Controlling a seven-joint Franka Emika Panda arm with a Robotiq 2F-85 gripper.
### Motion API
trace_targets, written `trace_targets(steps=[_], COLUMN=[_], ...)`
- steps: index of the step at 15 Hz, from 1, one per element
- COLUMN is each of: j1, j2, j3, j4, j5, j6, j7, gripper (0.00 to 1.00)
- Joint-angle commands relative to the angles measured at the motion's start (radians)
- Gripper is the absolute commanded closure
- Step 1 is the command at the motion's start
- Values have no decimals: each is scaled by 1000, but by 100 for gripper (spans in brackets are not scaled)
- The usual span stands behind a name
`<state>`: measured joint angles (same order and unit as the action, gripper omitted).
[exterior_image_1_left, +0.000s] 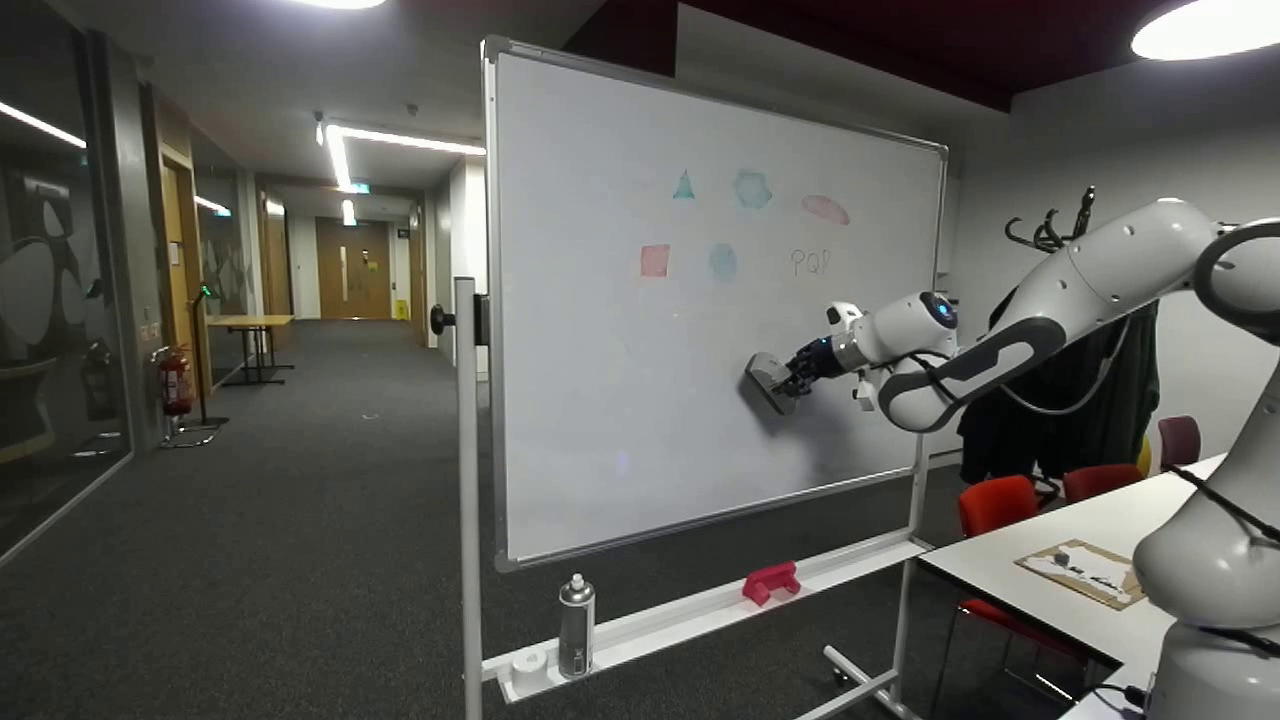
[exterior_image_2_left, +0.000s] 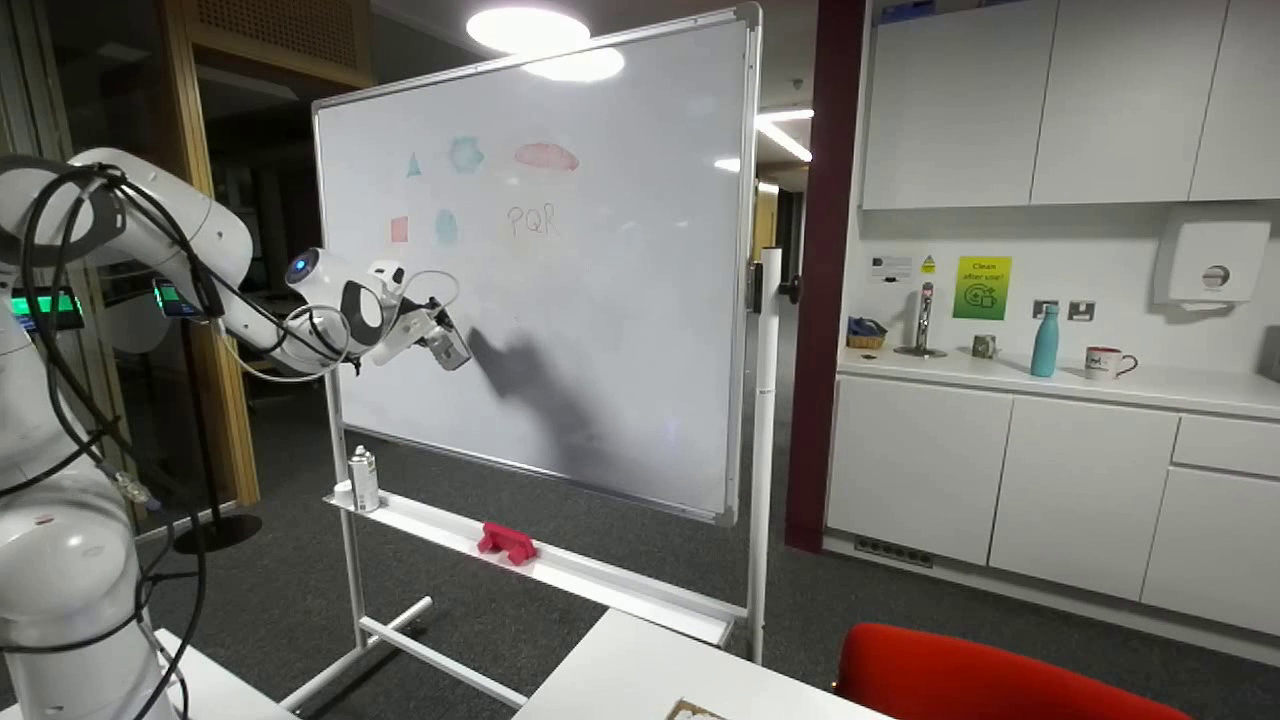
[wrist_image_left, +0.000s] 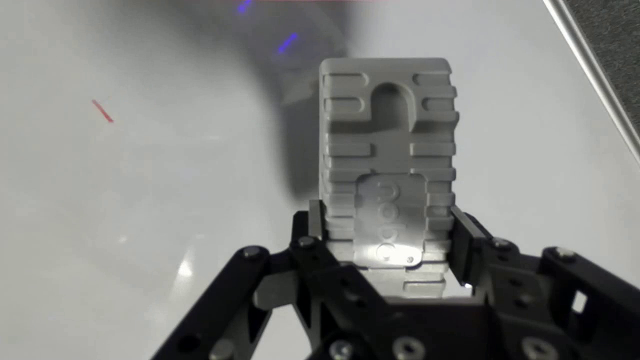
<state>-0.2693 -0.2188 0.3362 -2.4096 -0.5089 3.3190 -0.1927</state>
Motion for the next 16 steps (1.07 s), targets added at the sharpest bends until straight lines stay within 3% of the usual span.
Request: trace_targets(steps=[1,6,7,9,13,16], j1=[3,57,132,214,335,366], j2=[-132,-196,-192,-181,-183,-193], j3=[12,6,-52,-103,-194,-239], j4=[-69,-56,-45,-29,-27,-28], j5=[28,77,71,151,342,456], j6=[-180,-553,-627,-716,-746,-724], j7=[51,55,62,42,70,95], gripper=[67,67,67,67,67,67])
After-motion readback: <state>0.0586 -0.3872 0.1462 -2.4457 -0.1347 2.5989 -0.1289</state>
